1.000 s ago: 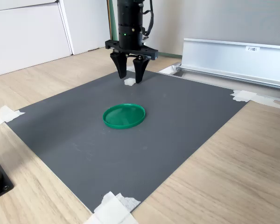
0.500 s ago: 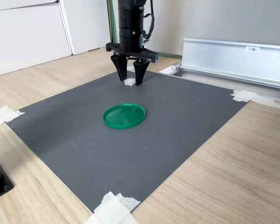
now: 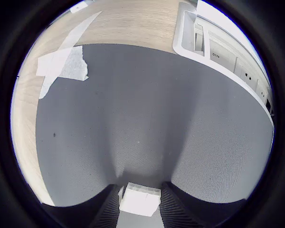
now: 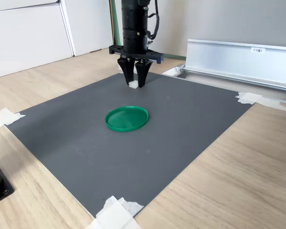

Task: Grasp a white terminal and put it on the green lid.

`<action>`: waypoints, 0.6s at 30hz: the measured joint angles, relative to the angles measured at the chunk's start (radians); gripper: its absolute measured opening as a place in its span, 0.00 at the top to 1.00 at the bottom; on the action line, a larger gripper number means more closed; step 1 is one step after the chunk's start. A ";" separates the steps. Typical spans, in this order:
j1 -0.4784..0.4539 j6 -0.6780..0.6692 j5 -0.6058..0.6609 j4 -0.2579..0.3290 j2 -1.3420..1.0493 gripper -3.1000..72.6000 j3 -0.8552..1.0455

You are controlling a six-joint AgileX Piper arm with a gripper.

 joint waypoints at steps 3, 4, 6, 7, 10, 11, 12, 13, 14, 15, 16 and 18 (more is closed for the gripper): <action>0.000 -0.034 0.008 0.000 0.000 0.52 -0.006; 0.000 -0.049 0.015 -0.003 0.000 0.52 -0.012; 0.000 -0.079 0.033 -0.005 -0.004 0.52 -0.031; 0.000 -0.104 0.042 -0.006 -0.010 0.52 -0.041; 0.000 -0.215 0.066 -0.023 -0.056 0.52 -0.078; 0.000 -0.270 0.076 -0.029 -0.079 0.52 -0.082; -0.001 -0.331 0.092 -0.038 -0.103 0.52 -0.086; -0.003 -0.396 0.113 -0.048 -0.128 0.52 -0.086; -0.006 -0.462 0.130 -0.057 -0.151 0.52 -0.086; -0.011 -0.523 0.152 -0.065 -0.170 0.52 -0.082; -0.018 -0.578 0.173 -0.066 -0.194 0.52 -0.074; -0.039 -0.662 0.204 -0.071 -0.236 0.52 -0.047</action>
